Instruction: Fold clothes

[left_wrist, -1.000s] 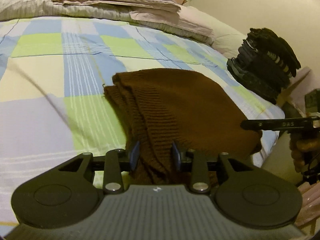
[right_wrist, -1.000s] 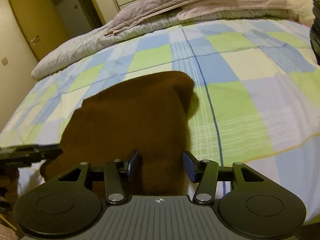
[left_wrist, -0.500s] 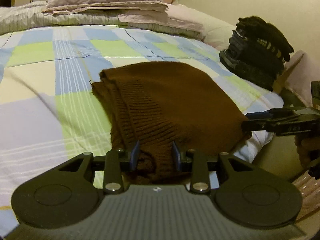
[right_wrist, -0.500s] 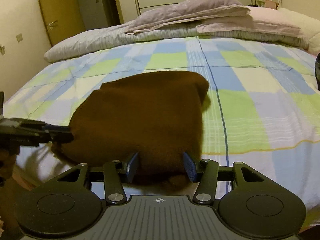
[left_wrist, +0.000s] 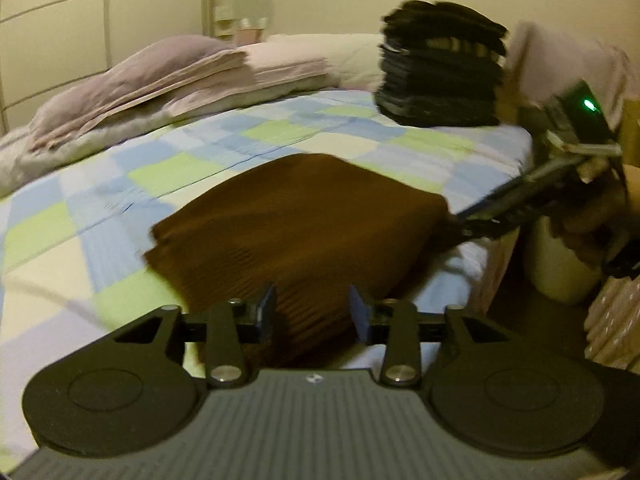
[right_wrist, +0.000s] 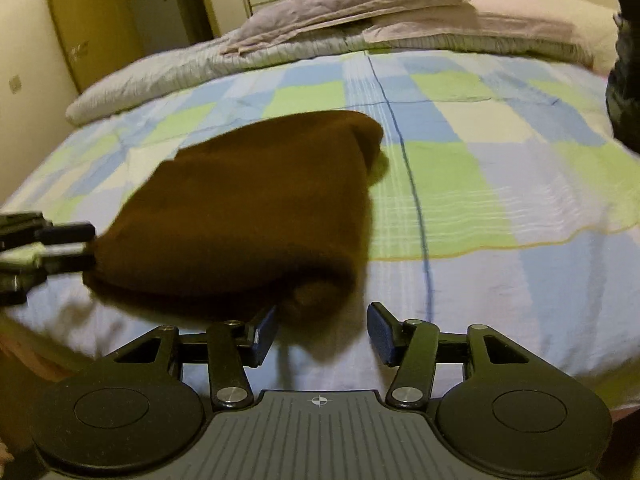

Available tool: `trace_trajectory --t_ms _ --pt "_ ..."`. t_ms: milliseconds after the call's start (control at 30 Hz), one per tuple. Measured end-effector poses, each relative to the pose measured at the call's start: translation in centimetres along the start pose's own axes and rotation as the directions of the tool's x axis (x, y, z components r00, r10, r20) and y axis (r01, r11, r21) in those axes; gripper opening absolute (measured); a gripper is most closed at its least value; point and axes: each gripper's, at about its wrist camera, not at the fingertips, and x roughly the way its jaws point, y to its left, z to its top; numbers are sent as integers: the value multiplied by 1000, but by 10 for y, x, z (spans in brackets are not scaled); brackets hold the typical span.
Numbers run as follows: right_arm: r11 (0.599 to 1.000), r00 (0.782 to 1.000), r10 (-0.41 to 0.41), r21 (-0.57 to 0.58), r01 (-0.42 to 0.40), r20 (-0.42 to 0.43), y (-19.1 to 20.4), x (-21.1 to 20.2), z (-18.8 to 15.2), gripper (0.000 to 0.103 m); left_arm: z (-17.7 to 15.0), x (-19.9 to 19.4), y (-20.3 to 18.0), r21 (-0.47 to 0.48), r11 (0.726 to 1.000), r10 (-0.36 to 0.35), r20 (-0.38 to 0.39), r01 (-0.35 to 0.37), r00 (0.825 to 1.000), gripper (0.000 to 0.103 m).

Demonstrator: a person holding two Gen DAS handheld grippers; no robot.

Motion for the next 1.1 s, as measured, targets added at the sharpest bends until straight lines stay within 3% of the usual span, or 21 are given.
trace_trajectory --t_ms 67,167,233,333,400,500,533,600,700,767,800,900,933,1100 --pt "999 999 21 47 -23 30 -4 3 1 58 3 12 -3 27 1000 13 -22 -13 1000 40" --pt "1000 999 -12 -17 12 38 -3 -1 2 58 4 33 -1 44 998 54 -77 -51 996 41" --pt "998 998 -34 -59 36 45 -3 -4 3 40 1 35 7 40 997 63 -93 -59 994 41" --pt "983 995 -80 -163 89 61 3 -8 4 40 -1 34 15 40 997 72 -94 -69 993 41" --pt "935 988 -130 -320 151 85 21 -10 0 40 1 31 17 41 997 73 -81 -70 994 40" --pt "907 983 -139 -382 175 122 37 -11 -4 40 6 22 9 72 997 21 -29 -19 999 36" --pt "894 980 -149 -405 191 134 42 -8 -7 49 7 20 5 86 996 -4 -15 6 1000 37" --pt "842 972 -179 -487 232 153 54 5 -14 58 7 24 -7 143 989 -23 -21 26 1000 37" --pt "729 953 -225 -614 302 202 66 22 -25 58 4 39 -20 234 972 19 -66 -3 998 38" --pt "659 942 -243 -673 337 233 67 26 -29 55 2 44 -17 240 971 38 -82 -17 996 39" --pt "657 941 -245 -674 337 232 64 25 -28 40 2 45 -12 235 972 50 -84 -29 995 39" --pt "710 946 -257 -626 322 196 47 12 -30 19 2 44 -1 226 972 80 -83 -59 993 39" --pt "730 949 -262 -606 315 178 40 10 -32 4 3 44 3 222 973 84 -83 -63 993 39" --pt "819 960 -265 -503 276 95 16 3 -39 5 3 36 19 207 975 104 -80 -85 991 40"
